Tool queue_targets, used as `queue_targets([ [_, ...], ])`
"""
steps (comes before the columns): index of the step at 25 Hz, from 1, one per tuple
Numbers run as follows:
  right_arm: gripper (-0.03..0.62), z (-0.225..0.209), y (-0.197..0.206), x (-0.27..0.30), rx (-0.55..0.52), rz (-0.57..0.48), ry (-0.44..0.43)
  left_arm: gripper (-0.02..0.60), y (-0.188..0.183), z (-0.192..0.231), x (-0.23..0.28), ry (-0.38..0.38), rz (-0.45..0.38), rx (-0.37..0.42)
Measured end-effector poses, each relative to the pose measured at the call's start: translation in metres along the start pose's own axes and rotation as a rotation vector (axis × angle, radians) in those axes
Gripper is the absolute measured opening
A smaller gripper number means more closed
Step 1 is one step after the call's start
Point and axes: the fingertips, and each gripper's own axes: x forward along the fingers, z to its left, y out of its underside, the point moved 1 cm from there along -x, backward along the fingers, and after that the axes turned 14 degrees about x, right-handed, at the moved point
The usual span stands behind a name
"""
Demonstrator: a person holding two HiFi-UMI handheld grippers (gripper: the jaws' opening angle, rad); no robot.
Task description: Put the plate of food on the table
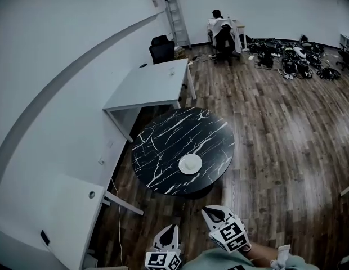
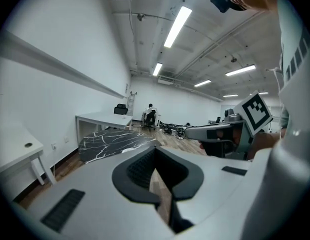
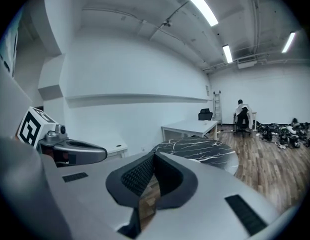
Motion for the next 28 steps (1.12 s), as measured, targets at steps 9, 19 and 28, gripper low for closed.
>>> queue_targets([
  [9,0.009,0.122,0.058,0.007,-0.024,0.086,-0.008,0.006,0.048,0.052,-0.103,-0.044,0.002,-0.060],
  [19,0.008,0.169,0.111,-0.018,-0.041,0.088,0.039,0.006,0.089,0.057,-0.152,0.008,-0.019,-0.031],
  [28,0.008,0.184,0.125,-0.025,0.009,0.057,0.059,0.006,0.092,0.055,-0.175,0.025,-0.006,-0.010],
])
